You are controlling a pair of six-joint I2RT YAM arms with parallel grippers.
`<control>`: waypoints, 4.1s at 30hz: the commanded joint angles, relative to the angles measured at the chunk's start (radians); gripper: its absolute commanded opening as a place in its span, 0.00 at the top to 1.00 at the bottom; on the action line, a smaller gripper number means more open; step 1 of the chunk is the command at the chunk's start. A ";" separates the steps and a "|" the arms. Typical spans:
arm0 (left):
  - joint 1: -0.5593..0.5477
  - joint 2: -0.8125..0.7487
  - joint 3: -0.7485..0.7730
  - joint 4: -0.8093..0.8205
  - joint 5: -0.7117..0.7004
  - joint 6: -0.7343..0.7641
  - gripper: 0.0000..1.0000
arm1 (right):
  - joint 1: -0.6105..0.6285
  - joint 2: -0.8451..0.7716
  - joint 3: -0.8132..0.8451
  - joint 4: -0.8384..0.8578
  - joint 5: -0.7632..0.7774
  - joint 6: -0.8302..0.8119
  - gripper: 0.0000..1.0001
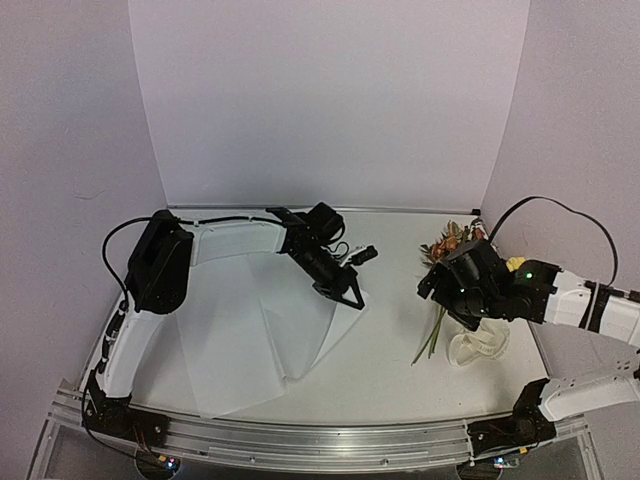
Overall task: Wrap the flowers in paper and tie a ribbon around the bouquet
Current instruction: Unfold the folded wrapping paper at the center of the board, then adjust the flattened wrapping paper at the center of the board.
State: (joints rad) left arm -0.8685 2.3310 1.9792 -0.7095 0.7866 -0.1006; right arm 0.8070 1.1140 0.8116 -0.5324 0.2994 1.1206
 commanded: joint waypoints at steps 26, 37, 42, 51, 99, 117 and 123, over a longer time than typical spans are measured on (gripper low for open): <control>-0.236 -0.317 -0.499 0.261 -0.221 0.026 1.00 | -0.028 0.272 -0.211 0.495 -0.450 0.338 0.13; -0.280 -0.382 -0.593 0.402 -0.351 -0.007 1.00 | 0.050 0.361 -0.271 0.766 -0.562 0.571 0.22; -0.288 -0.391 -0.610 0.414 -0.374 -0.001 1.00 | 0.089 0.350 -0.301 0.772 -0.537 0.619 0.26; -0.292 -0.451 -0.711 0.508 -0.405 -0.066 0.93 | 0.130 0.445 -0.268 0.853 -0.548 0.659 0.70; 0.260 -0.177 -0.522 0.167 -0.583 -0.387 0.73 | 0.375 0.443 -0.138 0.706 -0.167 0.697 1.00; 0.272 -0.193 -0.543 0.196 -0.568 -0.320 0.73 | 0.394 0.330 -0.004 0.439 -0.135 0.483 0.33; 0.270 -0.234 -0.512 0.188 -0.560 -0.267 0.67 | 0.280 0.247 -0.002 0.243 -0.172 0.271 0.18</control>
State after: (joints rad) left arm -0.6071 2.1238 1.4681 -0.4645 0.2520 -0.4238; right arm 1.1779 1.4057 0.7854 -0.0987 0.1317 1.5755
